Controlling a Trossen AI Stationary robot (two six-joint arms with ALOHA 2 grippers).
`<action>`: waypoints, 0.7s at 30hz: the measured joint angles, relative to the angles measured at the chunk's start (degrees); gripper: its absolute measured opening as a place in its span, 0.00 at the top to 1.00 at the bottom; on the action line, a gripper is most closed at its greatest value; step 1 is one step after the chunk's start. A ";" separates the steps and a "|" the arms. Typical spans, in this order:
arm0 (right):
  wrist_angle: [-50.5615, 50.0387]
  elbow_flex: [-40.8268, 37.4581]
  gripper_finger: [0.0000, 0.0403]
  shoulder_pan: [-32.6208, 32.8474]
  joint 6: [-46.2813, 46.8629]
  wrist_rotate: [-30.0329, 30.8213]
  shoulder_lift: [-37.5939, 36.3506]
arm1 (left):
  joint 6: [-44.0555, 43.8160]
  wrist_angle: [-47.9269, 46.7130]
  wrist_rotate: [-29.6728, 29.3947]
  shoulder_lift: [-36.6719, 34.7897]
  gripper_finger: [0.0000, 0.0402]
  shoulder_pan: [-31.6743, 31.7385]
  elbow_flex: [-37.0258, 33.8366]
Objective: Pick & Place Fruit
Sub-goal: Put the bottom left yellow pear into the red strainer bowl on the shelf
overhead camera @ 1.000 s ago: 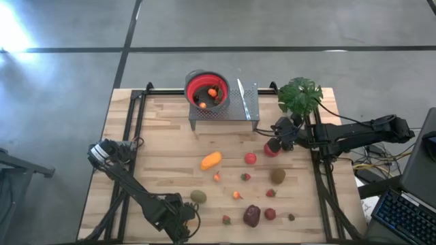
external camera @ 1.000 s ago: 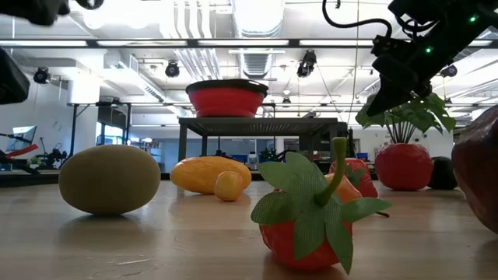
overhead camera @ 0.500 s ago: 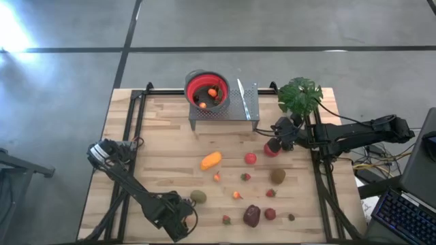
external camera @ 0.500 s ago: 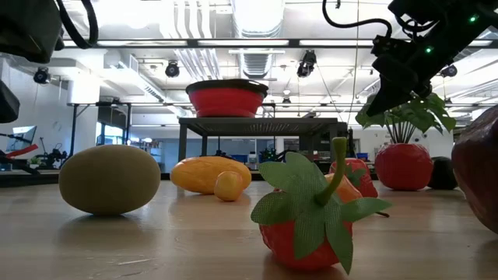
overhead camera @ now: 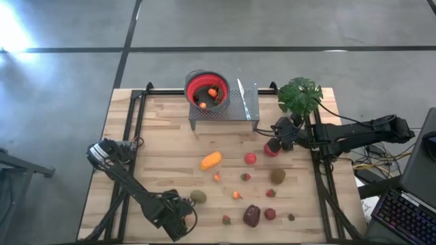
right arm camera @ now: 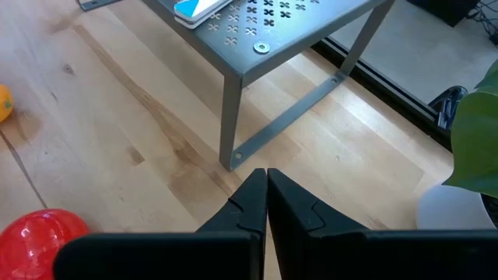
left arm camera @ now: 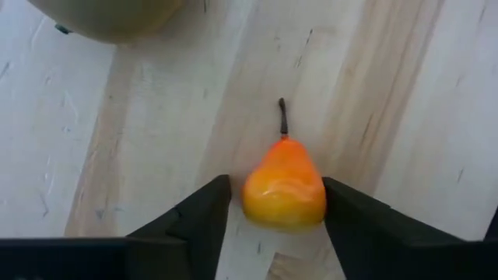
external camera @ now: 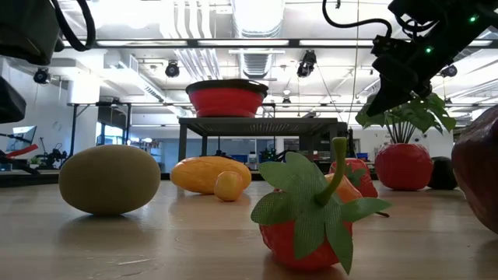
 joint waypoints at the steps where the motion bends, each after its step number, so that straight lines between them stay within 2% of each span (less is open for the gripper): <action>1: 0.00 0.00 0.98 0.01 0.00 0.00 0.00 | 0.17 -0.13 -0.08 0.01 0.51 0.00 -0.02; 8: 0.00 0.00 0.98 0.01 0.00 0.00 0.00 | 1.99 -0.66 -0.14 -0.23 0.67 0.11 -0.11; 13: 0.00 0.00 0.98 0.02 0.00 0.00 0.00 | 2.47 -4.30 -0.24 -1.09 0.70 0.21 0.58; 17: 0.00 0.00 0.98 0.01 0.00 -0.01 0.00 | 2.25 -8.81 -4.32 -3.30 0.68 0.24 2.57; 21: 0.00 0.00 0.98 0.02 0.00 0.00 0.02 | 2.68 -14.20 -12.03 -5.81 0.69 0.42 4.42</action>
